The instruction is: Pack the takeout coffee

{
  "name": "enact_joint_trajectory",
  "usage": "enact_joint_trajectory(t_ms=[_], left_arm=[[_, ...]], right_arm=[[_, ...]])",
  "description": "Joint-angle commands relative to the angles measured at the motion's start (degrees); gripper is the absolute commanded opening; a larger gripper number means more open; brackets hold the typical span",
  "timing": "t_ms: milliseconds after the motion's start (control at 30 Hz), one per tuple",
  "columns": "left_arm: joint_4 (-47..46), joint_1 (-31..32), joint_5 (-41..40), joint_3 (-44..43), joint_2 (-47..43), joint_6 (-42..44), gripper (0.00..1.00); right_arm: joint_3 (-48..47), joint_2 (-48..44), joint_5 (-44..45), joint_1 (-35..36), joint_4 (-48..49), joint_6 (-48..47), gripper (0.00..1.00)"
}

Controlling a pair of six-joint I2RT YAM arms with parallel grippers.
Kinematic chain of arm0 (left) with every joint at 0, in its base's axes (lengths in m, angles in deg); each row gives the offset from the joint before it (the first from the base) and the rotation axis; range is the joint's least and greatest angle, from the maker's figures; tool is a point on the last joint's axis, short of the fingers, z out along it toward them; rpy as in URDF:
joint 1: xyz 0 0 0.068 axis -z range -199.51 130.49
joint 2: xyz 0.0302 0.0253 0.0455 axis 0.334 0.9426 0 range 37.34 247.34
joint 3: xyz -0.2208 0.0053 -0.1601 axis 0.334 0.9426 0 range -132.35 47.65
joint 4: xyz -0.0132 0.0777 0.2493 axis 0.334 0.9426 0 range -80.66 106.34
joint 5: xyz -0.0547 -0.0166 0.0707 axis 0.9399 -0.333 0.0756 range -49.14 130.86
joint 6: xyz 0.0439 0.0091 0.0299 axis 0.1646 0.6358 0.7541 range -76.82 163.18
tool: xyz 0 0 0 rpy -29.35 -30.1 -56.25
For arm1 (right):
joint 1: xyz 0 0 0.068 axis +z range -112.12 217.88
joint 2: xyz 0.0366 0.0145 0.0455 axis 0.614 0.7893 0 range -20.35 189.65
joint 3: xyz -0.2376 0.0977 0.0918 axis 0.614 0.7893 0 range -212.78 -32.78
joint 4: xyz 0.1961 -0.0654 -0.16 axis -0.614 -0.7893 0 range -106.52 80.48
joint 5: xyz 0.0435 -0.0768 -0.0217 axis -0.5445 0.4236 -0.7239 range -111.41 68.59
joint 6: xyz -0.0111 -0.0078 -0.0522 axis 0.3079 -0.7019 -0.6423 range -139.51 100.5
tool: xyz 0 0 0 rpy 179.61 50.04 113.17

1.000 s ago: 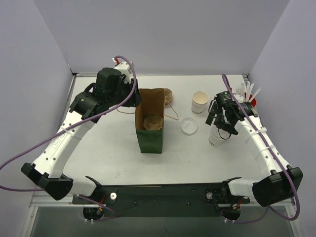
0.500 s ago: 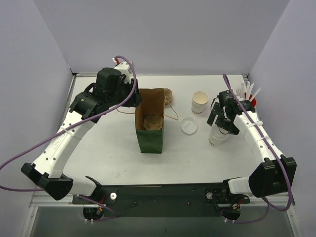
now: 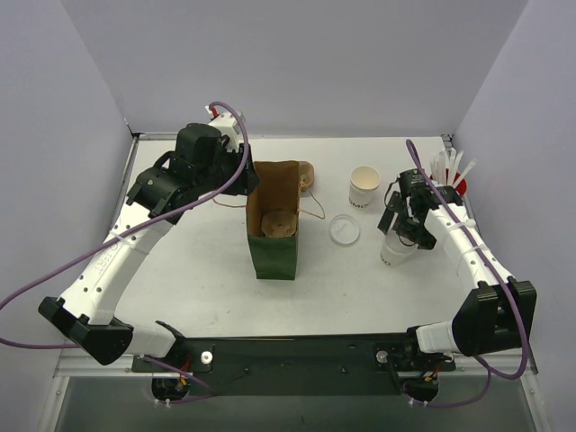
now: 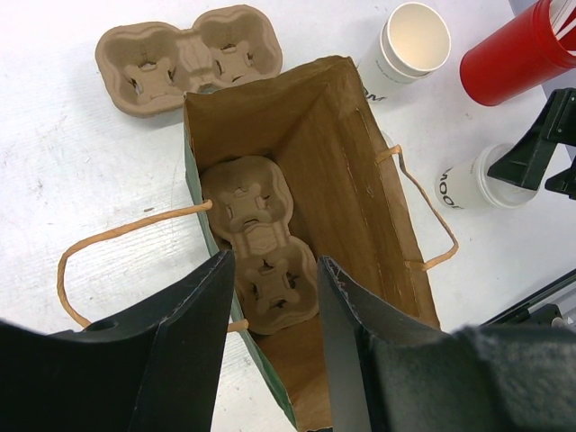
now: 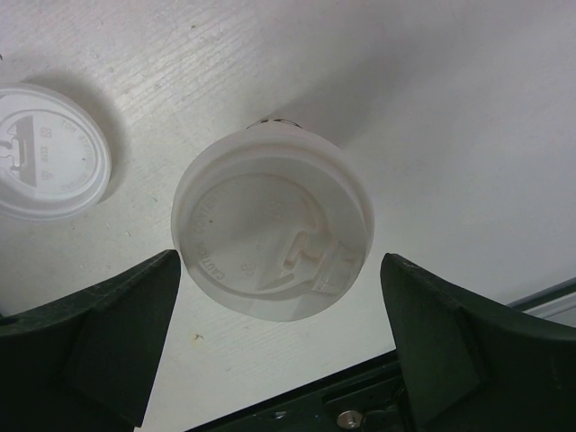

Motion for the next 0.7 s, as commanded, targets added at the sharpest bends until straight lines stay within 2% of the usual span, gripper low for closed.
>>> enact_joint_trajectory(t_ms=[0, 267, 500, 667], left_arm=[[-2.8, -0.3, 1.0, -0.4, -0.4, 0.3, 0.52], [-2.7, -0.3, 1.0, -0.3, -0.4, 0.4, 0.51], [-2.6, -0.3, 0.7, -0.2, -0.5, 0.4, 0.51], [-1.9, -0.4, -0.7, -0.4, -0.4, 0.7, 0.51]], right_arm=[[1.6, -0.6, -0.5, -1.1, 0.5, 0.5, 0.86], [2.9, -0.8, -1.8, -1.6, 1.8, 0.8, 0.78], [2.8, -1.8, -2.5, -1.5, 1.4, 0.8, 0.65], [0.3, -3.5, -3.3, -1.4, -0.7, 0.7, 0.64]])
